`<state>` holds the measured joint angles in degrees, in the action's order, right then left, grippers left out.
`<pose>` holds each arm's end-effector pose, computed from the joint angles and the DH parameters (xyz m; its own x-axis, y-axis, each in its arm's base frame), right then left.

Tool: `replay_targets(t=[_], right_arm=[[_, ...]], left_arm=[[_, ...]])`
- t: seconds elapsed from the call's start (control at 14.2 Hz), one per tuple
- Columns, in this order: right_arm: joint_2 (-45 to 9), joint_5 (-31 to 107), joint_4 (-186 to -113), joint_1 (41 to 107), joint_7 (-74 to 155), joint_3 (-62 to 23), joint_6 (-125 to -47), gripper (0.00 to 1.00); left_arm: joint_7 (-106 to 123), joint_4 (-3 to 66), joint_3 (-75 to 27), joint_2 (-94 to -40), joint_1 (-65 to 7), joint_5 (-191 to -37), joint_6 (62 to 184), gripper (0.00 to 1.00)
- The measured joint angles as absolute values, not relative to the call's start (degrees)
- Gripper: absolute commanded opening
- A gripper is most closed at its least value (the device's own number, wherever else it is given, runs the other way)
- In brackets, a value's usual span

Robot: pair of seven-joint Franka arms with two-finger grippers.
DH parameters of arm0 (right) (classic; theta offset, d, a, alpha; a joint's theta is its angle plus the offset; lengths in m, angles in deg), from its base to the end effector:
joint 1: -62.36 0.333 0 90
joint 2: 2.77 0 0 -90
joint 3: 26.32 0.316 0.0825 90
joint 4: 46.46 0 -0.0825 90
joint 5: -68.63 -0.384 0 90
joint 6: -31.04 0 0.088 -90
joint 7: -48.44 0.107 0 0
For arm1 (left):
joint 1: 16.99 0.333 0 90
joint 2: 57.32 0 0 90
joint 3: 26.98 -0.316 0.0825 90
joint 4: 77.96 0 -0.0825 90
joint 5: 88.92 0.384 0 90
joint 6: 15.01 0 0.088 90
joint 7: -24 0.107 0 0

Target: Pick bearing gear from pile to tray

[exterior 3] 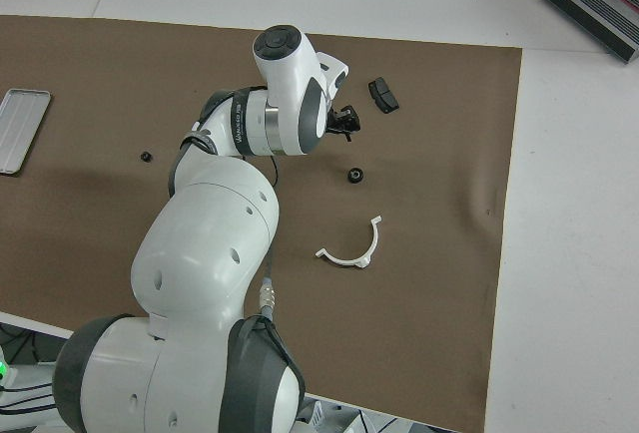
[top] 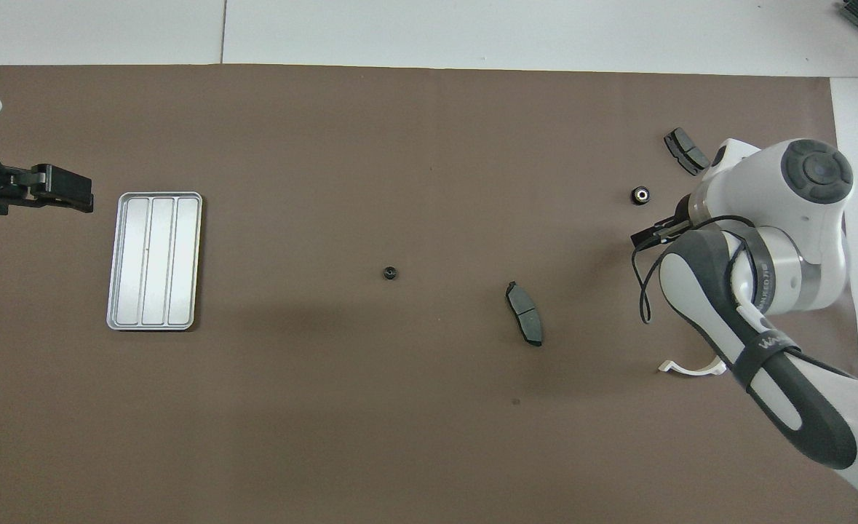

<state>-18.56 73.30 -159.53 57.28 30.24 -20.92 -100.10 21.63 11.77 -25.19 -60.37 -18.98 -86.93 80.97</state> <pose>0.6084 -0.0007 0.3352 0.9312 0.3635 0.0267 0.3620 -0.9309 0.0487 0.5796 -0.0344 0.6061 0.9980 -0.0280 0.0571 -0.0263 -0.9992 -0.0307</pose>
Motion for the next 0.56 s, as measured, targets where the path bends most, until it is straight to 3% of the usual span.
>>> replay_targets(t=[0.56], right_arm=[[-17.68, 68.80, -167.97, 52.25, 19.75, -20.86, -106.98, 1.00]], left_arm=[[21.63, 11.78, -24.93, -59.50, -19.23, -86.94, 80.31, 1.00]])
